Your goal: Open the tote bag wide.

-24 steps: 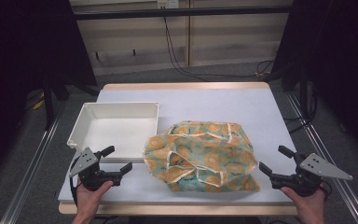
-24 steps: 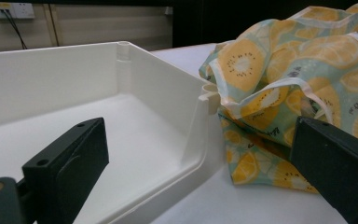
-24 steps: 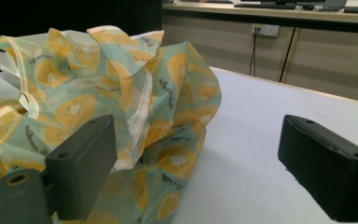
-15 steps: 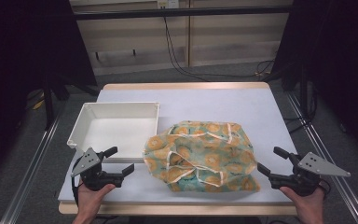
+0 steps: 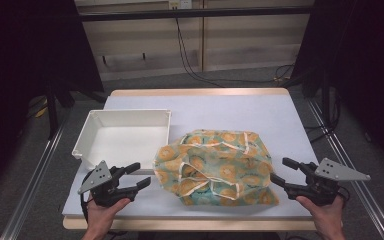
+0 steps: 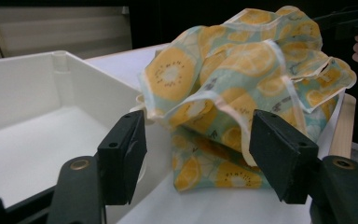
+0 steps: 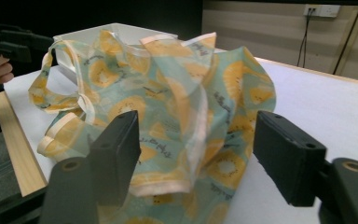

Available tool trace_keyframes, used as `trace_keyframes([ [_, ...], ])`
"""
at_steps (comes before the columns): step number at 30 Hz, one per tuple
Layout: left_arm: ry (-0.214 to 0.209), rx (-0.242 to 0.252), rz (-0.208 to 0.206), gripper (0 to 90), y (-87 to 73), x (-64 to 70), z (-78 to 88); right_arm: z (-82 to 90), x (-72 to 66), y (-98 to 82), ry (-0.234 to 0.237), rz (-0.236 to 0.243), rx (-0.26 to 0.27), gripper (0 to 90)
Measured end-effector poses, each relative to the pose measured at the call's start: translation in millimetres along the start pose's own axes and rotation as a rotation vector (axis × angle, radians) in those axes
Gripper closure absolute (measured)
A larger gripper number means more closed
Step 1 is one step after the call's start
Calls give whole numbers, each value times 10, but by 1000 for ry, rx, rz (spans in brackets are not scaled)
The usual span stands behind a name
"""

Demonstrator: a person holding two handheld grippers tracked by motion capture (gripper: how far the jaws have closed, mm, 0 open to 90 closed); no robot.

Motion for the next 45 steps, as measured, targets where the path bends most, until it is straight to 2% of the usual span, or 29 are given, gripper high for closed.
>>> trace_keyframes([
  [1,-10,1,-5,418,21,20,-3,-21,-18,21,4,6,-5,334],
  [2,-21,-5,-14,418,41,35,-9,-21,-18,21,4,6,-5,334],
  [3,-29,0,-4,427,63,63,-22,-31,-28,34,7,7,-2,341],
  [6,-58,-4,-29,462,132,128,-65,-58,-57,79,19,10,-2,387],
  [8,-86,-7,-49,489,210,198,-140,-101,-78,130,28,35,-11,425],
  [10,-95,-4,-52,503,240,221,-163,-119,-90,152,38,31,-6,445],
  [11,-110,-7,-68,511,267,239,-183,-131,-93,170,41,38,-9,449],
  [12,-126,-5,-59,530,290,274,-212,-170,-103,209,53,41,-6,469],
  [14,-153,-18,-76,538,324,336,-309,-214,-104,240,64,49,-21,475],
  [21,-184,-27,-104,525,410,416,-536,-390,-95,333,91,59,-44,445],
  [23,-206,-22,-100,514,449,460,-610,-452,-94,357,104,60,-45,430],
  [25,-225,-29,-131,511,515,488,-654,-486,-93,400,104,68,-45,416],
  [28,-242,-12,-129,546,607,515,-759,-555,-96,482,127,73,-52,405],
  [29,-257,-24,-137,546,620,533,-803,-555,-96,482,127,73,-52,405],
  [30,-282,-30,-143,596,628,573,-848,-577,-99,493,128,72,-59,405],
  [31,-284,-33,-167,644,637,602,-884,-600,-101,502,129,81,-66,405],
  [33,-286,-35,-153,644,662,643,-953,-636,-108,516,146,74,-64,407],
  [35,-322,-37,-134,644,673,693,-1040,-678,-117,507,165,78,-81,459],
  [36,-345,-42,-125,643,662,744,-1139,-716,-115,513,180,73,-80,466],
  [37,-345,-42,-125,640,662,744,-1139,-716,-115,513,180,73,-80,466],
  [38,-319,-70,-128,637,619,771,-1243,-768,-119,507,187,78,-97,479],
  [39,-319,-70,-128,637,619,771,-1243,-768,-119,507,187,78,-97,479],
  [40,-346,-82,-131,637,595,797,-1283,-795,-126,495,190,83,-110,479],
  [42,-369,-105,-141,636,541,844,-1361,-847,-143,466,195,93,-134,474],
  [45,-380,-137,-141,606,487,865,-1421,-912,-152,418,195,86,-144,443],
])
Point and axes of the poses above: each handheld gripper's, and its own axes: z roughly backward along the jaws, y roughly out of its top, x roughly to its right, the point moved 7 cm from there along -z, roughly forward along the jaws, and after that the axes turned 1 degree about -z, right-handed, at the moved point
